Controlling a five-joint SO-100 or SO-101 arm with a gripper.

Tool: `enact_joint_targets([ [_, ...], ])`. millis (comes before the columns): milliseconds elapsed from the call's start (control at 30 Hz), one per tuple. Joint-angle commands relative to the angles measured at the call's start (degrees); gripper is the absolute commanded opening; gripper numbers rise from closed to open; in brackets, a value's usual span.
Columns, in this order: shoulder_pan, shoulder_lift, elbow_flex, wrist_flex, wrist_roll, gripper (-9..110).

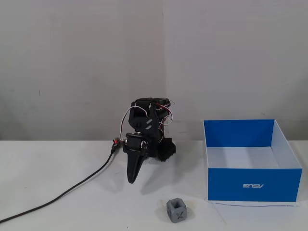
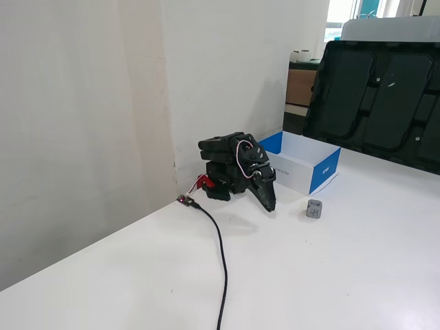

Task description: Pick the gray block and keep it in the box.

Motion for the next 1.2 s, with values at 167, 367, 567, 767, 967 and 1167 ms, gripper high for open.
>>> enact_joint_targets([
  [167, 0.2, 6.9, 0.4, 0.2, 0.8, 0],
  [367, -1.3, 6.9, 0.4, 0.0, 0.0, 0],
  [567, -0.4, 6.9, 0.4, 0.1, 0.6, 0],
  [767, -2.9, 6.9, 0.5, -0.9, -1.0, 0],
  [967, -4.7, 6.8, -0.9, -3.8, -5.7, 0],
  [1167, -9.5, 5.1, -7.8, -3.5, -6.3, 0],
])
